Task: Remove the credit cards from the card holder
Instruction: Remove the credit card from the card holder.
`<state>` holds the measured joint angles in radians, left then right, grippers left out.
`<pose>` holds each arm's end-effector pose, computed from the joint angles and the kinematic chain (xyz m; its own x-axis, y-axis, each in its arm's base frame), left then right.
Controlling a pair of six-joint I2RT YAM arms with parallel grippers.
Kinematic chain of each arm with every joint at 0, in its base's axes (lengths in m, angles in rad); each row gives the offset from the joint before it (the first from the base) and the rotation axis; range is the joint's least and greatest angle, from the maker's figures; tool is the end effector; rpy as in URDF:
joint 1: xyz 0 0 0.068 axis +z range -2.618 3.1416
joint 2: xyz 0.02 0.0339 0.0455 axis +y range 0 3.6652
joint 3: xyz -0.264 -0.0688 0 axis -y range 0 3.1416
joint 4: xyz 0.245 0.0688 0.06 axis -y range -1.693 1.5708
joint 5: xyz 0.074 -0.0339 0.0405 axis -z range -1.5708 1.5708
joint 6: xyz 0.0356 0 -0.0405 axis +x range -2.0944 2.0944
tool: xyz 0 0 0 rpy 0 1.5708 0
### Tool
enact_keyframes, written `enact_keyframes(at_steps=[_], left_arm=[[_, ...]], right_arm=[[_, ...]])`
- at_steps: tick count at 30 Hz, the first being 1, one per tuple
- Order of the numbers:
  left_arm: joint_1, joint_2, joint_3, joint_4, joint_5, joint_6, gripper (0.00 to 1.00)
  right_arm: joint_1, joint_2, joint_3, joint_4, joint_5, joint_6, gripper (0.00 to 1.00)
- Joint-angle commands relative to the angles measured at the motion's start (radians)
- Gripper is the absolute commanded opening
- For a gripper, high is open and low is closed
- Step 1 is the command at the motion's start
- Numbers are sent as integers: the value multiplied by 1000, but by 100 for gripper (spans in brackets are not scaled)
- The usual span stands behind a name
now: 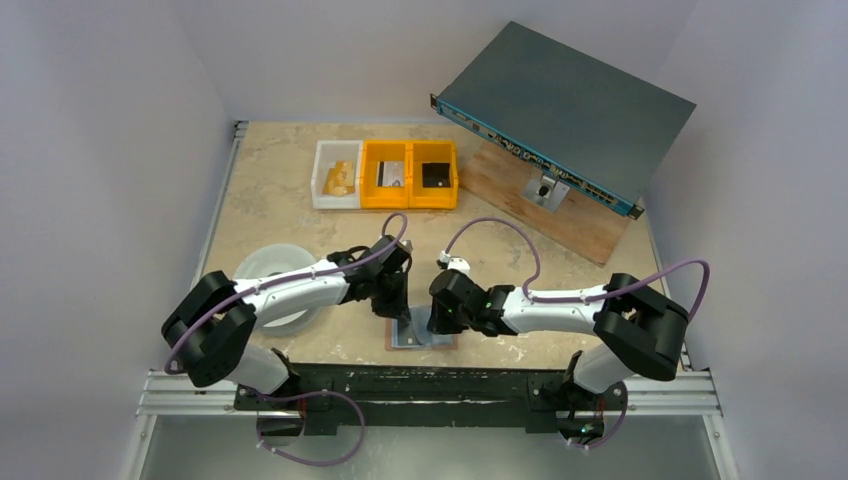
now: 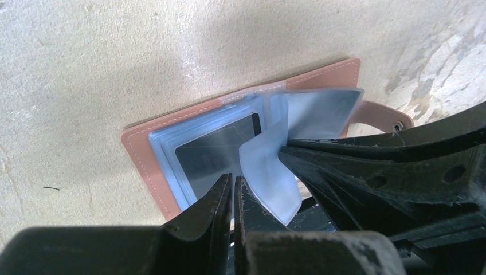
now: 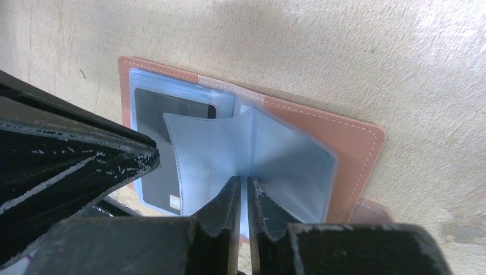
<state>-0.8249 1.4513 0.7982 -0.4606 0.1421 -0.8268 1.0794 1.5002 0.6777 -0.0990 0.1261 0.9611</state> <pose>0.1780 -0.2001 0.1764 -0.9786 -0.0142 -0.2054 0.0731 0.9088 -0.4108 0.1352 0.2431 0.1510 -0.9029 0.0366 -0.4283 -0.1722 0.8822 0.4383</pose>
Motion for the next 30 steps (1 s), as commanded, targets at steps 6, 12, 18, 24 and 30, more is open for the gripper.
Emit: enact_keyframes(at_steps=[6, 12, 18, 24, 30], left_arm=[[3, 43, -13, 15, -23, 5, 0], [-10, 66, -9, 41, -6, 6, 0], [-25, 81, 23, 50, 6, 5, 0], [-38, 80, 67, 45, 20, 2, 0], [-57, 105, 128, 44, 42, -1, 2]], right_arm=[[2, 8, -36, 17, -29, 26, 6], [2, 1, -43, 20, -29, 30, 5], [2, -33, -9, -7, -8, 12, 7], [2, -98, 75, -89, 29, -12, 17], [2, -221, 116, -209, 97, -14, 25]])
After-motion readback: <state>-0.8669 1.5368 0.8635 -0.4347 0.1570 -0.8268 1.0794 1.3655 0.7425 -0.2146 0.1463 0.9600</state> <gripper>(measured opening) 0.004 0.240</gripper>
